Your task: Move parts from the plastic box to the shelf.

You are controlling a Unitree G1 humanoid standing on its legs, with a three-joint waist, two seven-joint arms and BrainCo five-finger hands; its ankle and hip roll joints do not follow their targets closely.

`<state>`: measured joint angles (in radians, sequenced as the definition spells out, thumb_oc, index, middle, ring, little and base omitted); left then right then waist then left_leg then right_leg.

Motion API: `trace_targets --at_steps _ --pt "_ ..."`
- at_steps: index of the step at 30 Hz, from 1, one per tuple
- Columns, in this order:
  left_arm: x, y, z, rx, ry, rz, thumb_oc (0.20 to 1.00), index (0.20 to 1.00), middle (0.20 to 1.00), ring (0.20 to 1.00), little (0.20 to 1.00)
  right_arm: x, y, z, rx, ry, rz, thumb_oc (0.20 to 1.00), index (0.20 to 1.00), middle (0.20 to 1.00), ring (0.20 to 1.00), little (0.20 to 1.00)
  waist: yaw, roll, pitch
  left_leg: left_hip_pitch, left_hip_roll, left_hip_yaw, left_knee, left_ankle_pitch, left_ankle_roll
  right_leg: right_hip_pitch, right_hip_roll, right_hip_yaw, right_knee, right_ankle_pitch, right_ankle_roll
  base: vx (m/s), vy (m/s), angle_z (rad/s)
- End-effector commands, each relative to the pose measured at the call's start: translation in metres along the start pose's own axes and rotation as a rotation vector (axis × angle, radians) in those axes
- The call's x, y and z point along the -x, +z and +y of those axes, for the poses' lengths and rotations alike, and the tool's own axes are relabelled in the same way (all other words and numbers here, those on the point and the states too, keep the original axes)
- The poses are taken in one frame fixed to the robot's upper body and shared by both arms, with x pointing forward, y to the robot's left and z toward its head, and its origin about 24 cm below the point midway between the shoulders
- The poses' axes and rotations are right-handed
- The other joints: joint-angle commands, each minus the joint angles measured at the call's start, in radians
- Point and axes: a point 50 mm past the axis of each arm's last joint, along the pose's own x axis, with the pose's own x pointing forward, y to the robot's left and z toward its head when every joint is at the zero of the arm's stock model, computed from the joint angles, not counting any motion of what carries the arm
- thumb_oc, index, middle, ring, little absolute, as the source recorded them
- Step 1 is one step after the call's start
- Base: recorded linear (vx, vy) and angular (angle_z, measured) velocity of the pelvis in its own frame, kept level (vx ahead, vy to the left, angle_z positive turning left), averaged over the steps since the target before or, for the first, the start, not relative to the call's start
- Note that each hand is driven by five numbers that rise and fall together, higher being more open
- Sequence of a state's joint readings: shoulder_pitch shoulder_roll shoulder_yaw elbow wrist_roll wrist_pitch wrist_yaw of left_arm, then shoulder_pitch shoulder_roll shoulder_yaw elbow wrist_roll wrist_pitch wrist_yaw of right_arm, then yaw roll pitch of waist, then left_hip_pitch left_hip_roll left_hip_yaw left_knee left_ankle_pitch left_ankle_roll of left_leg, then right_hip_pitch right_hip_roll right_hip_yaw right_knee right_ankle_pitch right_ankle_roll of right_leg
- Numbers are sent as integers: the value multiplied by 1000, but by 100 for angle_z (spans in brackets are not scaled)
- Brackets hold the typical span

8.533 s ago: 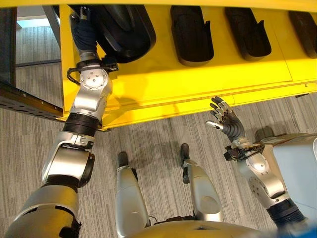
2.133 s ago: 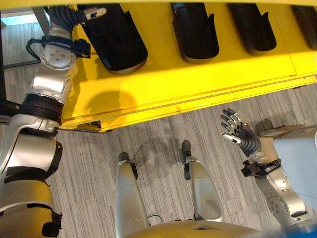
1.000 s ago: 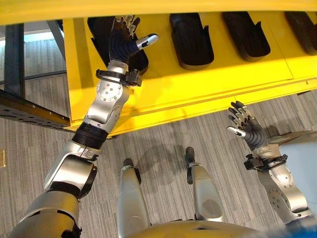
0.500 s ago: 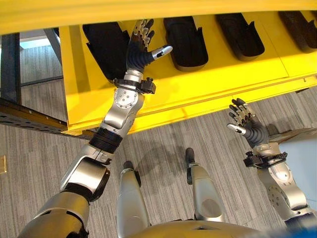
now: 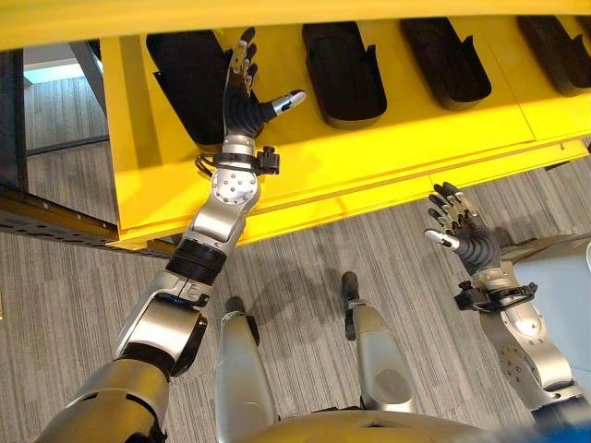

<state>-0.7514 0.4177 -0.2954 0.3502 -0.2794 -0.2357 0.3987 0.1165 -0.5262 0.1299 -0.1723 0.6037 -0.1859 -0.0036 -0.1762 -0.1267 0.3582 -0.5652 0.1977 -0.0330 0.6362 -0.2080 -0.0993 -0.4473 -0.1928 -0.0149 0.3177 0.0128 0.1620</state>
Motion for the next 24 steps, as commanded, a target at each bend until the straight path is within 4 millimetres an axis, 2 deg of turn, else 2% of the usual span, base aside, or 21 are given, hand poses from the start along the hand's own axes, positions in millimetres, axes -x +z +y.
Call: trace_targets --at_steps 1,8,9,13,16,17,24 --pt "-1 4 -2 -63 -27 -54 1000 1000 1000 1000 1000 -2 33 -5 64 22 -155 1000 1000 1000 1000 1000 -7 31 -13 19 8 27 -107 71 18 -22 -2 3 137 -103 -53 0 0 0" --pt "4 -13 -3 -90 -31 25 1000 1000 1000 1000 1000 -1 33 -4 60 24 -150 1000 1000 1000 1000 1000 -12 27 -11 11 8 31 -95 67 20 -35 -2 8 147 -105 -52 4 8 -5" --pt "7 -22 -3 -102 -36 66 1000 1000 1000 1000 1000 0 32 -5 61 25 -145 1000 1000 1000 1000 1000 -14 26 -7 7 9 32 -90 66 21 -41 -1 10 151 -105 -53 6 14 -10" --pt "15 -35 -3 -103 -43 123 1000 1000 1000 1000 1000 0 31 -4 58 27 -138 1000 1000 1000 1000 1000 -15 25 -4 0 9 33 -83 64 23 -48 -2 13 158 -105 -53 6 10 -6" --pt "15 -35 -3 -103 -43 123 1000 1000 1000 1000 1000 0 31 -4 58 27 -138 1000 1000 1000 1000 1000 -15 25 -4 0 9 33 -83 64 23 -48 -2 13 158 -105 -53 0 0 0" --pt "29 -43 1 -124 -75 148 1000 1000 1000 1000 1000 1 30 -5 51 19 -135 1000 1000 1000 1000 1000 -6 27 0 -2 6 34 -77 58 25 -46 -5 11 161 -108 -53 0 0 0" --pt "42 -49 11 -179 -105 160 1000 1000 1000 1000 1000 2 31 -7 55 14 -142 1000 1000 1000 1000 1000 2 30 5 -4 2 35 -70 52 29 -45 -9 11 165 -109 -53 0 0 0"
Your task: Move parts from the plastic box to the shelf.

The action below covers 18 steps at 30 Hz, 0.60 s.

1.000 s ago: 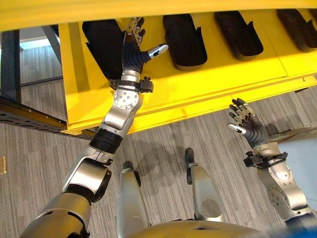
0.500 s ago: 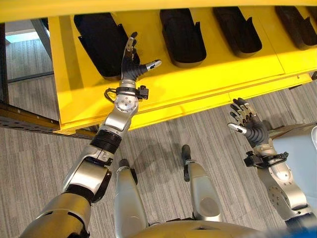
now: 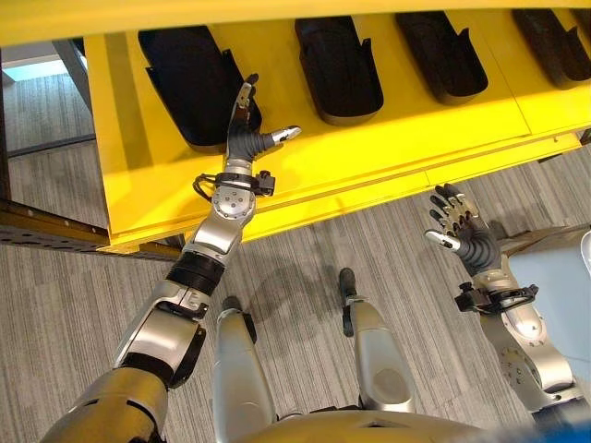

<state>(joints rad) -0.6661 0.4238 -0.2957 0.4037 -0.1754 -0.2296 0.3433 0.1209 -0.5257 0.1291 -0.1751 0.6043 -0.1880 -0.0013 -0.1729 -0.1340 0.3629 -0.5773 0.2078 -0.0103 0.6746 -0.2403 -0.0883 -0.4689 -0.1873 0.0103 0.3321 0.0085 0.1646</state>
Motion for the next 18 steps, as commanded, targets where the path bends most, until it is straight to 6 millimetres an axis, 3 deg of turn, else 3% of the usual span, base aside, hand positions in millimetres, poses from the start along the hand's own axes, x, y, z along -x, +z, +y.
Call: trace_targets --at_steps 1,12,14,16,17,18 --pt "22 -20 7 -64 -37 58 1000 1000 1000 1000 1000 2 31 -7 59 9 -143 1000 1000 1000 1000 1000 1 40 0 7 -10 14 -104 82 19 -23 -16 -14 149 -104 -54 0 0 0" --pt "33 -16 32 -130 -25 21 1000 1000 1000 1000 1000 6 33 -12 69 -7 -152 1000 1000 1000 1000 1000 13 46 -2 5 -15 14 -97 74 23 -20 -20 -14 152 -107 -54 0 0 0" --pt "35 -16 35 -130 -19 17 1000 1000 1000 1000 1000 7 33 -14 71 -15 -150 1000 1000 1000 1000 1000 14 50 -5 17 -12 10 -89 42 17 -10 -18 -11 160 -132 -49 47 5 -1" --pt "35 -14 36 -123 -8 7 1000 1000 1000 1000 1000 7 33 -14 75 -21 -155 1000 1000 1000 1000 1000 14 49 -3 6 -15 15 -95 71 23 -20 -21 -13 152 -108 -54 1 7 2" --pt "35 -13 37 -118 -2 3 1000 1000 1000 1000 1000 7 33 -15 77 -25 -155 1000 1000 1000 1000 1000 14 51 -7 17 -12 11 -90 43 17 -11 -19 -11 159 -132 -49 0 0 0" --pt "34 -10 38 -112 6 -9 1000 1000 1000 1000 1000 6 34 -15 79 -27 -159 1000 1000 1000 1000 1000 15 48 -4 6 -15 15 -97 72 23 -21 -21 -13 150 -107 -54 0 0 0"
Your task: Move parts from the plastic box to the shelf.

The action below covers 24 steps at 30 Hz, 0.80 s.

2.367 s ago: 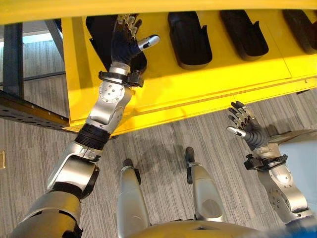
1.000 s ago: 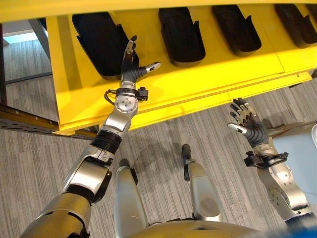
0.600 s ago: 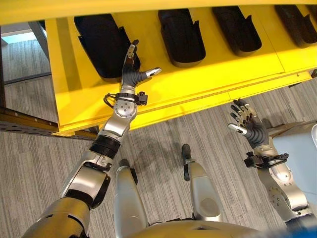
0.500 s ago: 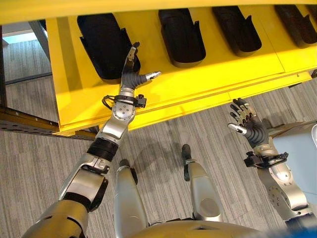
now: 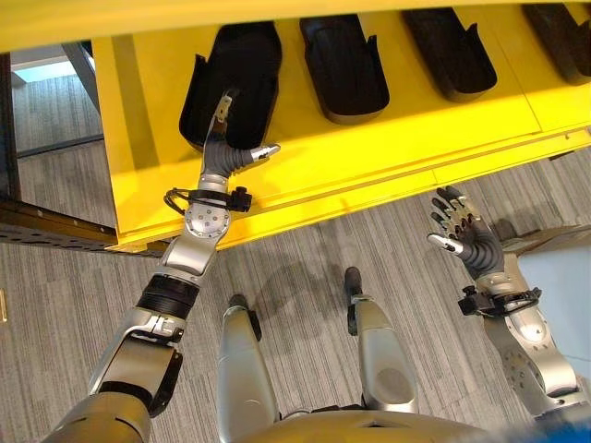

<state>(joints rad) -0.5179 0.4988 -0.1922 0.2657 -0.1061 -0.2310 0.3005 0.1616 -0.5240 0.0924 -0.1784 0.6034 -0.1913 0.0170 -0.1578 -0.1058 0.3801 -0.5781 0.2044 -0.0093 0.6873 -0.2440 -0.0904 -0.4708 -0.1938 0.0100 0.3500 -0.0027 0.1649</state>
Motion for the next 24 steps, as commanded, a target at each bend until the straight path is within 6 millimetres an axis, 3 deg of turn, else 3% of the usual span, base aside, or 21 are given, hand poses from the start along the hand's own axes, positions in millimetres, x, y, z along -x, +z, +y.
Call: trace_targets --at_steps 1,11,21,24 --pt "11 -5 4 -9 -11 5 1000 1000 1000 1000 1000 -2 35 -8 71 -9 -173 1000 1000 1000 1000 1000 -1 20 -21 7 -11 14 -110 75 25 -19 -14 -12 132 -96 -54 -91 10 0" --pt "-3 45 14 207 92 -209 1000 1000 1000 1000 1000 -6 44 -9 102 -37 -229 1000 1000 1000 1000 1000 0 18 -33 9 -13 9 -112 76 25 -14 -12 -15 130 -94 -55 0 0 0" --pt "1 51 14 314 98 -230 1000 1000 1000 1000 1000 -8 47 -3 100 -12 -247 1000 1000 1000 1000 1000 4 18 -39 22 -12 8 -121 78 25 1 -12 -17 123 -94 -55 0 0 0" --pt "7 53 15 347 87 -240 1000 1000 1000 1000 1000 -11 58 5 96 42 -305 1000 1000 1000 1000 1000 8 16 -36 26 -12 8 -125 79 25 5 -12 -16 120 -93 -55 0 0 0"
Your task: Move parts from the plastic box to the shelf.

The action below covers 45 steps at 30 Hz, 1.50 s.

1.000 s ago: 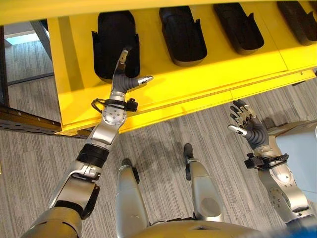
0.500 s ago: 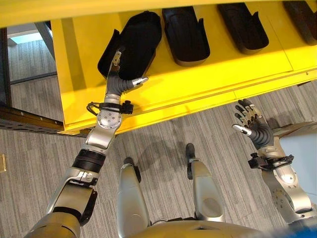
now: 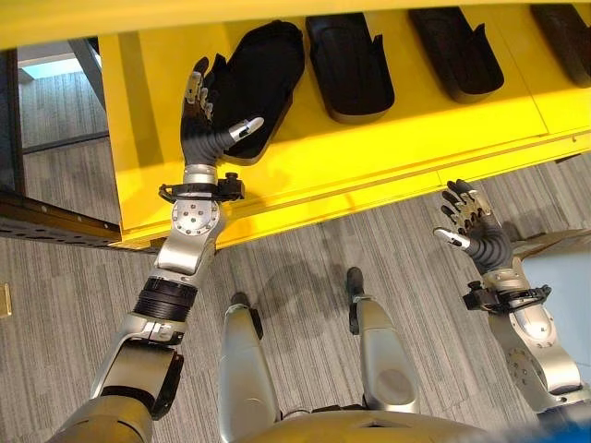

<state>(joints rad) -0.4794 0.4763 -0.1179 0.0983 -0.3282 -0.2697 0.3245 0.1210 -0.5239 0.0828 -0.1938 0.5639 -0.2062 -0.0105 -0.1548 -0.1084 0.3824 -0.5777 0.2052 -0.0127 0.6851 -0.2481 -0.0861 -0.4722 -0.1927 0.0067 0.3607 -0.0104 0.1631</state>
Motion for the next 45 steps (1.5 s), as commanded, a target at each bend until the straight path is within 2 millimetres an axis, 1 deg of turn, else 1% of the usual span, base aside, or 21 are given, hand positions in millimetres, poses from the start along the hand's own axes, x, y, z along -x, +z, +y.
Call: trace_targets --at_steps 1,2,4,5,9,11,13,17,19,20,21,22,27,29,30,32,34,38,42,45 --pt "5 24 -4 67 -51 -132 1000 1000 1000 1000 1000 -5 51 4 49 61 -263 1000 1000 1000 1000 1000 7 18 -37 26 -13 13 -123 85 21 8 -13 -13 107 -84 -53 0 0 0" --pt "5 24 -4 67 -51 -132 1000 1000 1000 1000 1000 -5 51 4 49 62 -263 1000 1000 1000 1000 1000 7 18 -37 26 -13 13 -123 85 21 8 -13 -13 107 -84 -53 0 0 0" --pt "7 22 -3 59 -61 -123 1000 1000 1000 1000 1000 -8 58 11 12 106 -295 1000 1000 1000 1000 1000 11 14 -35 29 -14 12 -123 85 22 13 -14 -16 104 -82 -51 -3 6 2" --pt "7 20 -2 59 -65 -113 1000 1000 1000 1000 1000 -11 59 17 -37 147 -302 1000 1000 1000 1000 1000 15 13 -35 30 -16 12 -122 85 22 15 -16 -17 104 -79 -51 -5 7 5" --pt "6 19 -1 50 -66 -108 1000 1000 1000 1000 1000 -15 62 23 -72 184 -311 1000 1000 1000 1000 1000 18 11 -34 33 -17 14 -124 85 22 19 -17 -17 102 -79 -50 -1 5 2" --pt "5 18 -2 35 -72 -104 1000 1000 1000 1000 1000 -24 66 37 -149 259 -327 1000 1000 1000 1000 1000 27 11 -35 37 -19 12 -126 87 23 27 -20 -19 97 -76 -50 -7 24 4" --pt "5 17 -1 24 -73 -101 1000 1000 1000 1000 1000 -27 66 41 -169 275 -326 1000 1000 1000 1000 1000 29 10 -34 38 -20 12 -125 87 23 29 -21 -18 95 -75 -50 0 0 0" --pt "1 17 1 -11 -67 -99 1000 1000 1000 1000 1000 -39 67 61 -251 367 -311 1000 1000 1000 1000 1000 40 11 -34 40 -23 13 -126 88 24 37 -25 -21 87 -71 -50 0 0 0" --pt "-2 17 1 -20 -63 -99 1000 1000 1000 1000 1000 -46 65 70 -307 398 -297 1000 1000 1000 1000 1000 47 11 -34 43 -25 13 -128 89 24 42 -26 -22 84 -70 -49 -2 7 3" --pt "-5 18 1 -46 -67 -104 1000 1000 1000 1000 1000 -54 65 80 -353 432 -285 1000 1000 1000 1000 1000 54 11 -33 43 -26 13 -128 90 24 43 -28 -23 82 -69 -49 -2 11 6" --pt "-5 18 1 -46 -66 -104 1000 1000 1000 1000 1000 -54 65 81 -354 433 -285 1000 1000 1000 1000 1000 53 11 -32 43 -26 13 -128 90 24 44 -28 -23 82 -69 -49 -3 16 6" --pt "-8 19 1 -64 -68 -108 1000 1000 1000 1000 1000 -61 66 89 -385 452 -279 1000 1000 1000 1000 1000 59 11 -32 44 -27 13 -128 91 25 47 -31 -24 81 -68 -49 -1 13 3" --pt "-17 20 -1 -112 -63 -117 1000 1000 1000 1000 1000 -77 64 110 -457 476 -251 1000 1000 1000 1000 1000 71 13 -30 42 -31 12 -127 91 27 51 -33 -27 78 -68 -49 -2 17 6" --pt "-19 21 -1 -117 -60 -120 1000 1000 1000 1000 1000 -79 64 113 -462 477 -250 1000 1000 1000 1000 1000 72 13 -29 41 -32 12 -127 91 28 51 -34 -27 78 -68 -49 3 17 4" --pt "-22 23 -1 -129 -55 -130 1000 1000 1000 1000 1000 -83 62 120 -475 489 -234 1000 1000 1000 1000 1000 75 14 -28 39 -34 11 -128 93 29 50 -36 -29 76 -68 -48 5 21 4" --pt "-28 24 -4 -145 -53 -138 1000 1000 1000 1000 1000 -88 59 126 -488 489 -212 1000 1000 1000 1000 1000 79 14 -28 33 -35 10 -125 93 30 50 -37 -30 74 -66 -47 8 22 4" --pt "-28 24 -4 -145 -53 -138 1000 1000 1000 1000 1000 -88 59 126 -488 489 -212 1000 1000 1000 1000 1000 79 14 -27 33 -35 10 -125 92 30 50 -37 -30 74 -66 -47 2 5 2" --pt "-38 22 -8 -176 -51 -123 1000 1000 1000 1000 1000 -101 60 134 -491 454 -214 1000 1000 1000 1000 1000 84 18 -25 17 -39 7 -115 91 34 43 -40 -33 75 -63 -46 0 0 0" --pt "-42 17 -12 -203 -51 -104 1000 1000 1000 1000 1000 -109 62 134 -471 406 -227 1000 1000 1000 1000 1000 84 22 -22 7 -42 8 -109 89 37 37 -42 -32 76 -63 -45 8 24 0" --pt "-43 13 -14 -215 -59 -85 1000 1000 1000 1000 1000 -112 60 133 -457 385 -222 1000 1000 1000 1000 1000 83 25 -20 -2 -44 8 -97 85 41 27 -43 -30 84 -65 -46 10 22 1"
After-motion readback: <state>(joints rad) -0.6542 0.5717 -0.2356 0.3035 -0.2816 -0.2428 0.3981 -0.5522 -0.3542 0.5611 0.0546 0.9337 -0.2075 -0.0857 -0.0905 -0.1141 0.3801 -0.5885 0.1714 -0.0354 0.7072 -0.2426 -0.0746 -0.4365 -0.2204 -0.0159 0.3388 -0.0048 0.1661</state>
